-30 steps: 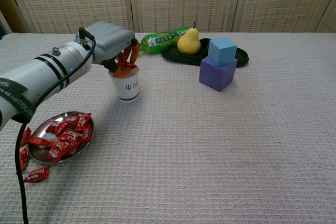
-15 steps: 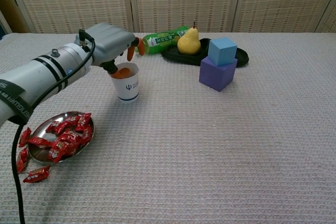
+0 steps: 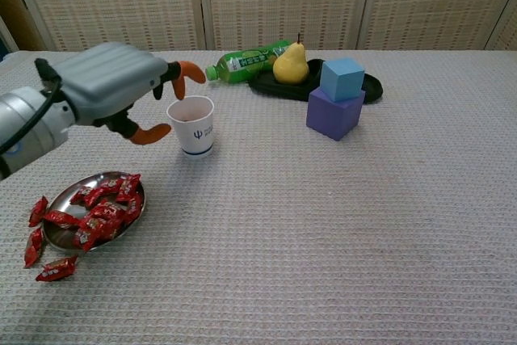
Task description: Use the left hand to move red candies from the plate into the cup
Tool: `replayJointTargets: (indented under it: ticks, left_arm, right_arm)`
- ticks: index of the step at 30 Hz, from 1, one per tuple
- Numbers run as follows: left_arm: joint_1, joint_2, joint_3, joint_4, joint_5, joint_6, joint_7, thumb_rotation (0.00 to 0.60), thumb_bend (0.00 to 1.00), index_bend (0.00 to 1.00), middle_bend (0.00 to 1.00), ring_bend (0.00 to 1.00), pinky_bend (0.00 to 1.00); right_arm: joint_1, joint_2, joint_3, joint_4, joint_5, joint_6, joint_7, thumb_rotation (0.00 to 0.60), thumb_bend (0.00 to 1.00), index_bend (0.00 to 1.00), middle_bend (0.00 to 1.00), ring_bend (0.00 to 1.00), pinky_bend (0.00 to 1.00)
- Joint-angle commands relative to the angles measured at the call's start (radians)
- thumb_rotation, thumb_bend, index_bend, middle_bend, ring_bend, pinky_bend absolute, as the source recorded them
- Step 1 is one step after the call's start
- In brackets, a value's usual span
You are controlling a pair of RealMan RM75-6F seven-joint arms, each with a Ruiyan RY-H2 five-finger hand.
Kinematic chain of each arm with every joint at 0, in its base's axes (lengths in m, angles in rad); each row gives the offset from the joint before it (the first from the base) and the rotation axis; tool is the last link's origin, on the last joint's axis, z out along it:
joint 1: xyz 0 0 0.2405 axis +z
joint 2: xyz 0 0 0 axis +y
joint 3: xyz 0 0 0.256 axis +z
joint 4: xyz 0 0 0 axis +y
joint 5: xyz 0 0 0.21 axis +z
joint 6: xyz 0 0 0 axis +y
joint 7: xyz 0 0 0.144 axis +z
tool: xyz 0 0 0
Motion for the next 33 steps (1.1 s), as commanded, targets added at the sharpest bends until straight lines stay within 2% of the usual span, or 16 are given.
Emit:
replayJointTargets:
  ticks: [1,3,6,12,17,29,33]
  left_arm:
    - [0.123,0.076,0.126,-0.073,0.090,0.104,-0.029,0.600,0.39,0.11,0.24,0.35,0.78]
    - [0.167,0.087,0.169,-0.064,0.107,0.124,-0.045,0.600,0.39,0.09,0.22,0.33,0.77]
    - [0.207,0.093,0.205,-0.040,0.105,0.116,-0.058,0.600,0.38,0.08,0.19,0.30,0.74]
    - [0.260,0.079,0.228,-0.010,0.104,0.101,-0.060,0.600,0.37,0.05,0.15,0.24,0.71]
    - [0.279,0.070,0.237,-0.027,0.137,0.095,-0.028,0.600,0.37,0.05,0.14,0.22,0.70]
    - [0.272,-0.015,0.179,0.007,0.125,0.027,0.041,0.600,0.35,0.05,0.13,0.18,0.64]
    - [0.254,-0.070,0.134,0.064,0.102,-0.004,0.088,0.600,0.35,0.07,0.13,0.18,0.64]
  right_arm:
    - [-0.004,0.001,-0.008,-0.003,-0.018,0.009,0.001,0.600,0.00,0.00,0.00,0.00,0.00]
    - [-0.005,0.001,-0.013,-0.005,-0.030,0.014,-0.001,0.600,0.00,0.00,0.00,0.00,0.00]
    - [-0.006,-0.002,-0.020,-0.009,-0.048,0.019,-0.009,0.600,0.00,0.00,0.00,0.00,0.00]
    - [-0.004,-0.006,-0.030,-0.013,-0.070,0.018,-0.022,0.600,0.00,0.00,0.00,0.00,0.00]
    - [0.000,-0.008,-0.033,-0.013,-0.076,0.011,-0.026,0.600,0.00,0.00,0.00,0.00,0.00]
    - [0.003,-0.010,-0.034,-0.013,-0.080,0.007,-0.031,0.600,0.00,0.00,0.00,0.00,0.00]
    - [0.002,-0.008,-0.033,-0.012,-0.077,0.010,-0.026,0.600,0.00,0.00,0.00,0.00,0.00]
